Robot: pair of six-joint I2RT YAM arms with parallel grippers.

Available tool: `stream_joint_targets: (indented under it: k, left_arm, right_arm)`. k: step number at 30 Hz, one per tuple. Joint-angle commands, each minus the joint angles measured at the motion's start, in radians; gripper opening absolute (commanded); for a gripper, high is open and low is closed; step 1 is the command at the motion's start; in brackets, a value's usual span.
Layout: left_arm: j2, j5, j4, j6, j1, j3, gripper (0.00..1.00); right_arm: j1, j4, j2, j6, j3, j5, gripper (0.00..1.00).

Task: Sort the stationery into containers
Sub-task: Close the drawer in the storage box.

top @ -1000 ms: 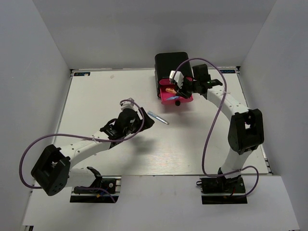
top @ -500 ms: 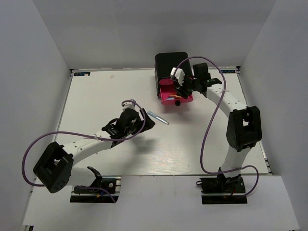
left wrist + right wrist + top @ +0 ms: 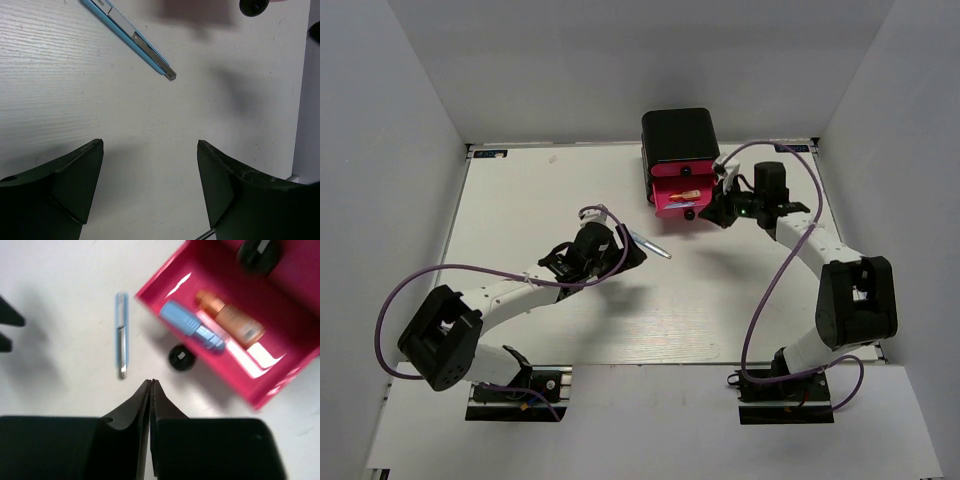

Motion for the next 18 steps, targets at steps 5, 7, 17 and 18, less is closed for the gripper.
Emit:
stream_joint_targets:
  k: [5,7,17,18]
  left_arm:
    - [-0.001,0.010,0.011,0.017,-0.001,0.045,0.85]
    - [-0.001,0.010,0.011,0.017,-0.001,0.045,0.85]
    - [-0.013,0.001,-0.008,0.027,-0.001,0.045,0.85]
    - [-0.013,0.001,-0.008,0.027,-0.001,0.045,0.85]
  right_arm:
    - [-0.004,0.032,0.022,0.278,-0.096,-0.112,0.35]
    - [0.001,0.077,0.036,0.363,-0.105,-0.112,0.45]
    - [0.011,0.359,0.137,0.698,-0.153,0.016,0.61]
    - [0.016,0.368,0.151,0.705,-0.148,0.035,0.61]
